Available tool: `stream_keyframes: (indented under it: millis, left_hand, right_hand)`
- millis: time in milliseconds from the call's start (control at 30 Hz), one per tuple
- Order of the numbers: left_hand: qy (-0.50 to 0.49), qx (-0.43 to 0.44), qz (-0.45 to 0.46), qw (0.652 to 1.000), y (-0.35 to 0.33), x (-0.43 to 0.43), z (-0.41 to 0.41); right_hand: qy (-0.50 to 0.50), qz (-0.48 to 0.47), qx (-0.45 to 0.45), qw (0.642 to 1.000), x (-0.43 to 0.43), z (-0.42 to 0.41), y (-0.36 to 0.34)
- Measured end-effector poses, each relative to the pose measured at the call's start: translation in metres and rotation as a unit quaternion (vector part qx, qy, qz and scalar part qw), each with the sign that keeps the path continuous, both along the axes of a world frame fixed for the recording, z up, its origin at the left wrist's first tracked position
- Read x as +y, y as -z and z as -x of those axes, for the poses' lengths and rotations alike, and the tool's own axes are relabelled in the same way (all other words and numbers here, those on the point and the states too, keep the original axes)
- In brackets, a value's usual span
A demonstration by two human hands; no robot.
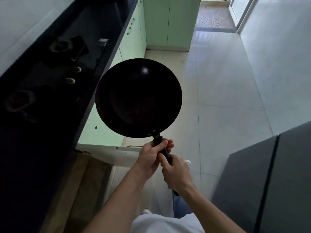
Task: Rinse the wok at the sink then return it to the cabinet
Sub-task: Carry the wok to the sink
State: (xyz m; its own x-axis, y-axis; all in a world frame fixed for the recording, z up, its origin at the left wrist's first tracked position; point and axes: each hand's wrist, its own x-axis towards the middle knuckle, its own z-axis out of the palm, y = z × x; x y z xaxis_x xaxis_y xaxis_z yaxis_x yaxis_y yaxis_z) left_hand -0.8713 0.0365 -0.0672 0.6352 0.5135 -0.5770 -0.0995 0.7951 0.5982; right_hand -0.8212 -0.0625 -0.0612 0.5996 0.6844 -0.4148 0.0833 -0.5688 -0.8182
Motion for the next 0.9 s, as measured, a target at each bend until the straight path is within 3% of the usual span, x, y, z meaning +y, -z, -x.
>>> stream_keyframes:
  millis: [167,467,900]
  left_hand:
    - [0.003,0.008,-0.002,1.000,0.004,0.036,-0.079]
    - [-0.006,-0.006,0.018,1.000,-0.011,0.088,-0.245]
    - [0.009,0.019,0.014,1.000,-0.014,0.163,-0.371]
  right_hand:
    - [0.021,-0.010,0.031,0.999,0.036,-0.078,0.004]
    - [-0.008,-0.008,0.006,1.000,0.089,-0.250,-0.014]
    - [0.000,-0.018,0.020,1.000,0.161,-0.372,-0.012]
